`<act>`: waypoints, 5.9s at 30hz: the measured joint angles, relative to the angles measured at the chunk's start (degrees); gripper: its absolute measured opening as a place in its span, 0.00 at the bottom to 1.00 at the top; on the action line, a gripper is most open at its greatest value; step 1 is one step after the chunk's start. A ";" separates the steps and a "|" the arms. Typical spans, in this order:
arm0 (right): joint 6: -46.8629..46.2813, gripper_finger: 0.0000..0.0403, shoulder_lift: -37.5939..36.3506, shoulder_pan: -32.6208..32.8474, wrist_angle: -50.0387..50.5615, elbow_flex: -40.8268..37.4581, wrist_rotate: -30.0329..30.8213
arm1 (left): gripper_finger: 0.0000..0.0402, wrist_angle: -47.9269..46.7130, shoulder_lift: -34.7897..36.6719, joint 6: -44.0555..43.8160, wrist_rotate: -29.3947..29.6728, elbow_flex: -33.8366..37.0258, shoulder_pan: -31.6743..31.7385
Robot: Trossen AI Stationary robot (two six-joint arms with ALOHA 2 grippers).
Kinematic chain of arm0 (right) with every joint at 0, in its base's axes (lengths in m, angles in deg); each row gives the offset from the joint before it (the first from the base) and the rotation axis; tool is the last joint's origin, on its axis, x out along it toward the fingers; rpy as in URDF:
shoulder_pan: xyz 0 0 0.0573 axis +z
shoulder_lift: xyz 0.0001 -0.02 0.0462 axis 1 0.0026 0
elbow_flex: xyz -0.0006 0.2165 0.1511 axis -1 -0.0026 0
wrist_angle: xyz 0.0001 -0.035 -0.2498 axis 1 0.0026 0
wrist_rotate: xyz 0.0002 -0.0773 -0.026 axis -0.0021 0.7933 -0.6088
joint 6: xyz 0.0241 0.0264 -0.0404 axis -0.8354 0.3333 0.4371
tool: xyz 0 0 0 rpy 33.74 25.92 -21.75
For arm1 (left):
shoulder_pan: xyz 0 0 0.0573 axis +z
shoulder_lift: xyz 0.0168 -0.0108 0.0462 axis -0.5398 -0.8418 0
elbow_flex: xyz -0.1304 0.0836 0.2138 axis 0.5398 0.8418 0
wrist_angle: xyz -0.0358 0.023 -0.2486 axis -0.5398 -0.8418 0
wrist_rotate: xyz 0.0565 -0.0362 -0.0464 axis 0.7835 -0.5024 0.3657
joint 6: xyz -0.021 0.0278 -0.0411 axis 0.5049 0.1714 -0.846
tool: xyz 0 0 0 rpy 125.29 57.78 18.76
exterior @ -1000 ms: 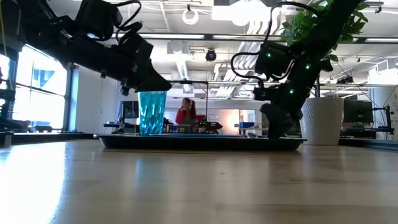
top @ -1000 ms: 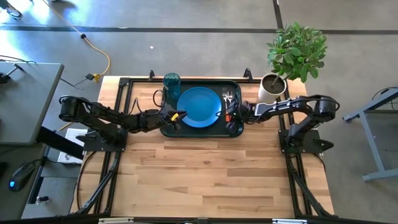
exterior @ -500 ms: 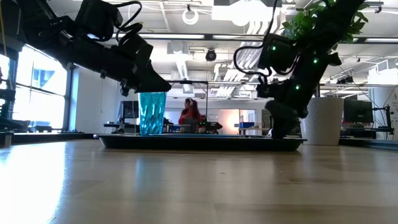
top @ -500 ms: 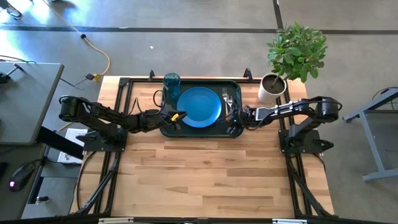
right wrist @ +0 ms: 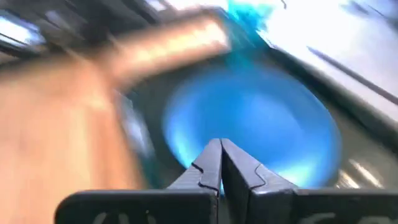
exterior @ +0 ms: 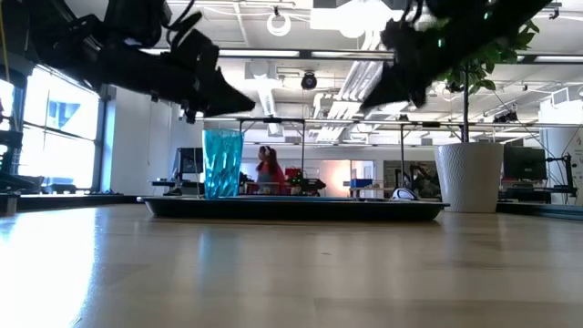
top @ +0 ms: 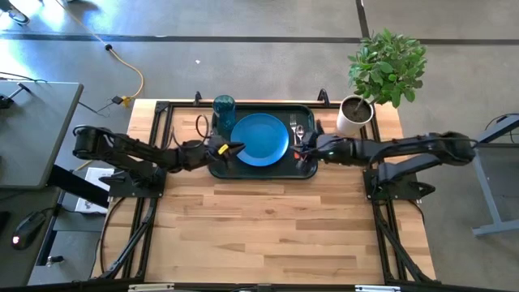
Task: Pick and place plate/cup/fork/spoon on tray
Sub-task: Return to Home Position
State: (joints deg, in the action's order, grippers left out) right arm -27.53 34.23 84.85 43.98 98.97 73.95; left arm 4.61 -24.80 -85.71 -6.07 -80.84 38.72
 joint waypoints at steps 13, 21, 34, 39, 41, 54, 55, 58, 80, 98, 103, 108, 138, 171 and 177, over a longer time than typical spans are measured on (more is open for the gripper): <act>12.24 0.00 -19.92 7.73 1.64 0.11 -10.57 | 0.04 -0.57 14.31 7.35 -11.28 0.64 -0.30; 14.47 0.00 -34.03 11.40 -1.30 -8.30 -8.82 | 0.00 1.46 21.12 8.16 -7.56 8.92 -2.86; 17.02 0.00 -56.42 11.37 -2.00 -22.10 -9.52 | 0.00 5.55 30.39 8.57 -1.10 17.35 -7.71; 15.91 0.00 -66.08 11.37 5.30 -21.99 -11.69 | 0.00 5.68 35.57 10.73 -0.47 20.42 -7.68; 15.30 0.00 -69.17 11.40 7.04 -22.55 -11.63 | 0.00 3.71 37.35 10.40 -0.12 20.83 -7.68; 18.25 0.00 -68.10 11.37 0.09 -32.25 -13.64 | 0.00 0.97 40.69 11.27 -9.48 20.81 -8.38; 18.40 0.00 -68.10 11.37 -2.19 -33.75 -14.79 | 0.00 1.00 40.69 12.03 -9.84 20.81 -8.36; 18.91 0.00 -68.12 11.37 -5.59 -36.82 -14.25 | 0.00 1.78 40.65 14.89 -13.44 20.81 -8.33; 22.33 0.00 -68.07 11.37 -1.75 -37.53 -17.50 | 0.00 -28.54 68.34 14.39 -11.89 20.79 -5.91; 17.00 0.00 -67.14 11.40 -1.78 -37.57 -16.68 | 0.00 -47.77 78.61 17.61 -9.19 20.75 -5.82; 16.63 0.00 -67.09 11.40 -1.79 -37.57 -16.47 | 0.00 -47.54 77.73 15.14 -9.02 20.75 -5.82; 22.02 0.00 -67.11 11.40 -1.79 -37.57 -16.48 | 0.00 -47.62 77.63 14.69 -9.00 20.75 -5.82; 13.84 0.00 -67.11 11.40 -1.79 -37.62 -16.52 | 0.00 -45.67 77.61 8.19 9.01 20.77 -5.80; 13.85 0.00 -67.11 11.40 -1.79 -37.62 -16.52 | 0.00 -45.67 77.61 8.19 9.03 20.77 -5.82; 13.86 0.00 -67.11 11.42 -1.79 -37.62 -16.52 | 0.00 -45.66 77.61 8.20 9.03 20.77 -5.82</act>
State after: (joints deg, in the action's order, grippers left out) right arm -13.67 -32.88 96.27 42.19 61.35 57.43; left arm -41.06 52.81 -77.51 2.96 -60.07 32.90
